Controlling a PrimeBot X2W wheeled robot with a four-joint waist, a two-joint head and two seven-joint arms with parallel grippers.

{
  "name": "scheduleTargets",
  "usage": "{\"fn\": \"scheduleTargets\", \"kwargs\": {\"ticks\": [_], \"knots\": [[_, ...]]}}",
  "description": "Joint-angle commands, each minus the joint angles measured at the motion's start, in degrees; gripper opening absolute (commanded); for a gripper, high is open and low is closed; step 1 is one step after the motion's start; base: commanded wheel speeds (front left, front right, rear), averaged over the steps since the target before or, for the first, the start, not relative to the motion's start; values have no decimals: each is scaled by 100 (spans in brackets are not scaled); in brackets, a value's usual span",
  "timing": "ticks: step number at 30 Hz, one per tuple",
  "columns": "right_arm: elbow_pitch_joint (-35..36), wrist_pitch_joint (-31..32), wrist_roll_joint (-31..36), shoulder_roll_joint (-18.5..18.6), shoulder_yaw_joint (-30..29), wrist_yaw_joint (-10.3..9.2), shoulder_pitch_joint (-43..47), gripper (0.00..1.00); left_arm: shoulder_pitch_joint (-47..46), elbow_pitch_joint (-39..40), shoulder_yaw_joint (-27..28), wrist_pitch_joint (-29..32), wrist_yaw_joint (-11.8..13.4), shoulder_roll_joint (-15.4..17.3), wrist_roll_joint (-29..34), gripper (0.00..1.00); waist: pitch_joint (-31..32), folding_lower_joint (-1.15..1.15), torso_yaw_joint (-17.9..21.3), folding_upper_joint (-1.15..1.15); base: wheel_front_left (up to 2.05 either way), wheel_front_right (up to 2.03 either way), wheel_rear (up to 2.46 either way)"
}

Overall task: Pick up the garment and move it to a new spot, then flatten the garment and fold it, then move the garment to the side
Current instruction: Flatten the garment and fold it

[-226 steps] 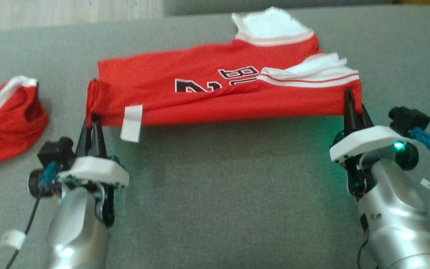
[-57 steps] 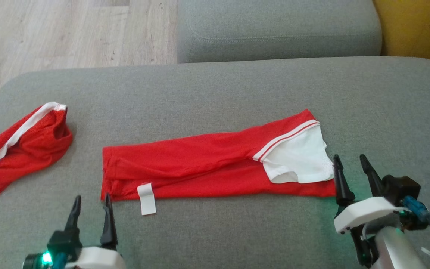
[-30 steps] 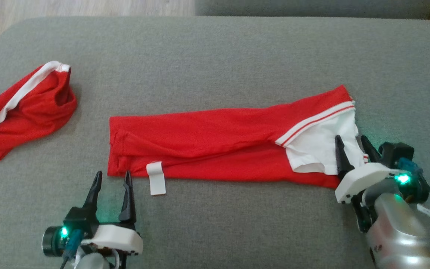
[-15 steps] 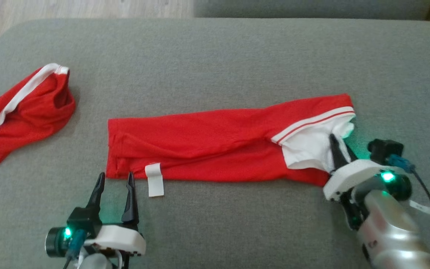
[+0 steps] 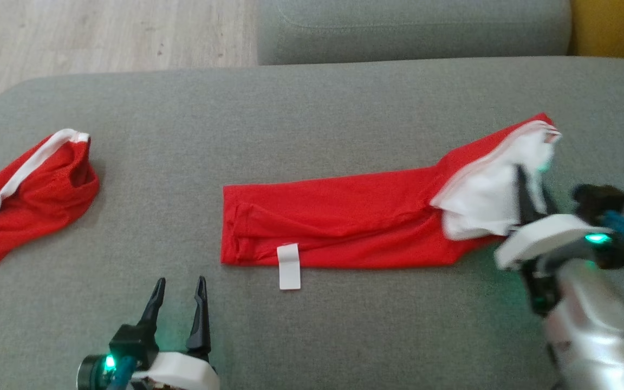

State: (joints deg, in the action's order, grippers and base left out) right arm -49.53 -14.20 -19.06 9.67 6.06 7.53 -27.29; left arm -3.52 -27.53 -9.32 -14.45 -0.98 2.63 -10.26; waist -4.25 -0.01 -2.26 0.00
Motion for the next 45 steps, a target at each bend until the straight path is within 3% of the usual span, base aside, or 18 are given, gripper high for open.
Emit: {"fn": "scheduleTargets", "kwargs": {"ticks": [1, 6, 13, 20, 21, 22, 26, 30, 35, 39, 45], "knots": [[400, -79, -44, -227, 375, -4, 46, 0, -92, 116, 126, -55, 40, 25, -96, 100, 73, 1, -69, 0, 0, 0, 0], [780, -78, -418, -475, 1136, -4, 134, 0, -75, 84, 17, -55, 16, 25, -79, 100, 125, 1, -326, 0, 0, 0, 0], [1113, 5, -1139, -615, 2171, -4, 63, 0, -93, 53, -197, -55, 0, 25, -86, 100, 79, 1, -1114, 0, 0, 0, 0], [673, 18, -1342, -651, 2431, -4, -162, 0, -99, -11, -461, -55, -10, 25, -70, 100, -14, 1, -1859, 0, 0, 0, 0], [592, 15, -1381, -657, 2441, -4, -182, 38, -104, -13, -486, -55, -11, 25, -67, 100, -30, 1, -1920, 0, 0, 0, 0], [564, 6, -1432, -664, 2483, -4, -207, 100, -108, -10, -485, -55, 0, 25, -70, 100, -39, 1, -1956, 0, 0, 0, 0], [603, -36, -1695, -676, 2676, -4, -262, 100, -104, -15, -458, -55, 30, 25, -82, 100, -42, 1, -1931, 0, 0, 0, 0], [666, -72, -1734, -677, 2552, -4, -257, 100, -112, 26, -391, -55, 42, 25, -92, 100, 65, 1, -1641, 0, 0, 0, 0], [834, -78, -1063, -575, 1749, -4, -72, 100, -153, 98, -238, -55, 76, 25, -27, 100, 190, 1, -1062, 0, 0, 0, 0], [989, -79, -149, -571, 739, -4, 352, 100, -222, 146, -61, -55, 135, 25, 75, 100, 299, 1, -591, 0, 0, 0, 0], [1172, -79, 556, -650, -6, -4, 947, 100, -146, 187, 108, -55, 147, 25, 376, 100, 439, 1, -266, 0, 0, 0, 0]]}}
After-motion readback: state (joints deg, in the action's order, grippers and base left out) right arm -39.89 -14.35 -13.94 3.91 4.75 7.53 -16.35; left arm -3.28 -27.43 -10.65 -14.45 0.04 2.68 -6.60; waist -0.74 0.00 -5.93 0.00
